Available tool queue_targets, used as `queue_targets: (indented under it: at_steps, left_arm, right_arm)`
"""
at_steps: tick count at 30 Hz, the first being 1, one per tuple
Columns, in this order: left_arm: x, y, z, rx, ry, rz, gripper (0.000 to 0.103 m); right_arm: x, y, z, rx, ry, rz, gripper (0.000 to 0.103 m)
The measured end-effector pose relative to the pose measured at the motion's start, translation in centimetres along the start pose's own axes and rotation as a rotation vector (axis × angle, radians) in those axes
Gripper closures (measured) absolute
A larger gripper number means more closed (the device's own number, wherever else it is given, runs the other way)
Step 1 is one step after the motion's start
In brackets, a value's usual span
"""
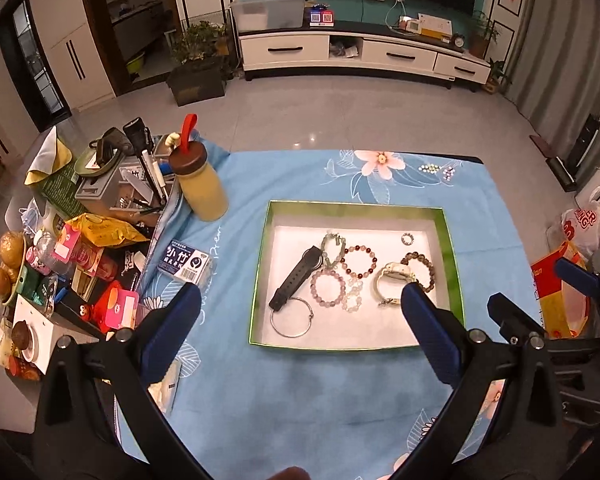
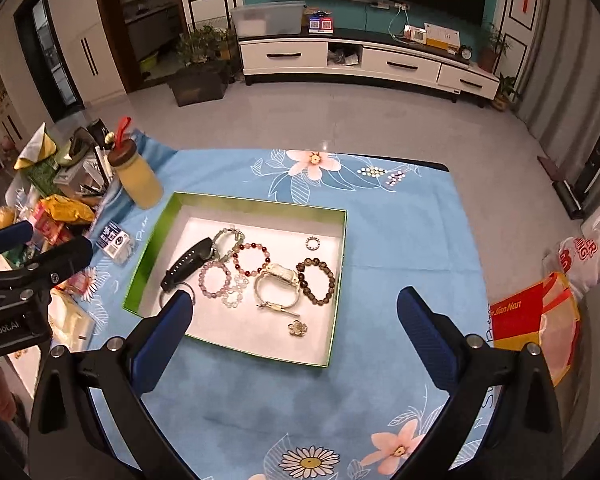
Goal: Organize jewelry
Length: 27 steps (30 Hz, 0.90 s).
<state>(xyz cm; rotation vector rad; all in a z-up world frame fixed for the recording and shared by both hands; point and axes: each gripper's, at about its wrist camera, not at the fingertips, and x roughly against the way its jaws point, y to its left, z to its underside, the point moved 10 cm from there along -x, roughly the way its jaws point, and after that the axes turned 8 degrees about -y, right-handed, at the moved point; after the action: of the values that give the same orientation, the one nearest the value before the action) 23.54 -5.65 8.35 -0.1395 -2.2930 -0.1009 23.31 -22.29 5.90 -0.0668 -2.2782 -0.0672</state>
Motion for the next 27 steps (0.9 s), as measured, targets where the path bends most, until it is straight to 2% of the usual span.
queue_targets:
  at_steps: [27]
  left_arm:
    - [-1.01, -0.28, 0.14, -0.002, 0.015, -0.014, 0.002]
  right_arm:
    - [-0.08, -0.30, -0.01, -0.023, -0.001, -0.005, 0.001]
